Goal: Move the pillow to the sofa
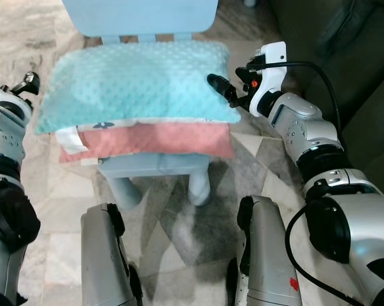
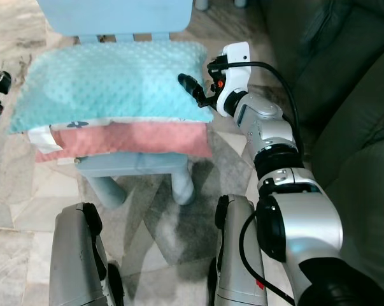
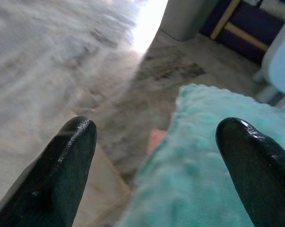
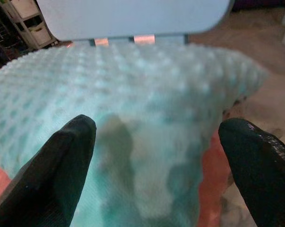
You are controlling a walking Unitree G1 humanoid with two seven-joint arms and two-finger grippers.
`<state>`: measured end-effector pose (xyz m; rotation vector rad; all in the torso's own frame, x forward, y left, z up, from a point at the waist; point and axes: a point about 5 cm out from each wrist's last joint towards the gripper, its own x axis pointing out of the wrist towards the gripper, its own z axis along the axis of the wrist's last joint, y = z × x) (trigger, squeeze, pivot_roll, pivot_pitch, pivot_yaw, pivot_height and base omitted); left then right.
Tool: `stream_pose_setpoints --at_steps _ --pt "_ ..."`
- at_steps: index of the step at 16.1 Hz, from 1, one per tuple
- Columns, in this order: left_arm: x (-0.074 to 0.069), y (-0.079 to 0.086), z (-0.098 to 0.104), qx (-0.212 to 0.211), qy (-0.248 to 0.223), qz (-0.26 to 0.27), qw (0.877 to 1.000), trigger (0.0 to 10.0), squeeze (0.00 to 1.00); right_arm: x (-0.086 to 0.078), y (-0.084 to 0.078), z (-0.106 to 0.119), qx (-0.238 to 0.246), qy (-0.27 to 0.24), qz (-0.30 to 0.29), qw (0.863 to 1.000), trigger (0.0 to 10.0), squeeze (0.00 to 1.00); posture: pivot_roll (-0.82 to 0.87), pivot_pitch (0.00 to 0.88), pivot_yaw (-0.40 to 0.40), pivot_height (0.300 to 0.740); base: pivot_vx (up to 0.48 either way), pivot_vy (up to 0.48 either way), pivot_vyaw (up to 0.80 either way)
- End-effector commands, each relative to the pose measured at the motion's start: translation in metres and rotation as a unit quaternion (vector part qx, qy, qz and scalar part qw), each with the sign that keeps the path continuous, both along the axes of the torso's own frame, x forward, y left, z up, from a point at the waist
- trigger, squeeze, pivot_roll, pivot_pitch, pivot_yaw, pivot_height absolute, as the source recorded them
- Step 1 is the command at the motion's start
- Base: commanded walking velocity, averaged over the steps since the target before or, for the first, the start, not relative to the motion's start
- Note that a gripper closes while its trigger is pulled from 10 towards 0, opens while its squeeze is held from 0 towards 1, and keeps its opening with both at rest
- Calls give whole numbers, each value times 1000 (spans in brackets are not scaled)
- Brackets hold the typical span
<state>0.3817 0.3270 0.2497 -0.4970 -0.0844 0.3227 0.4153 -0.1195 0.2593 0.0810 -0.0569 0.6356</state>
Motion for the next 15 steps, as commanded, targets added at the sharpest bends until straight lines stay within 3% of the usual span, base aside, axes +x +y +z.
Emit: stream_pose_setpoints --at_steps 1,3,7,10,15 --pt "1 0 3 -14 -5 -7 1000 10000 0 0 3 5 1 -4 12 1000 10000 0 28 301 -13 403 0 0 0" --pt "8 -15 1 -41 -2 -48 998 10000 0 0 12 3 0 6 40 999 10000 0 25 306 -14 403 0 0 0" --pt "12 -31 -9 -82 13 -104 991 10000 0 -1 21 -6 -16 14 54 998 10000 0 30 327 -13 403 0 0 0" --pt "11 -33 -16 -119 27 -114 986 10000 0 -2 25 -15 -32 33 53 998 10000 0 29 319 -13 403 0 0 0" --pt "10 -37 -22 -146 36 -144 978 10000 0 -11 45 -32 -9 82 139 987 10000 0 35 324 -10 403 0 0 0"
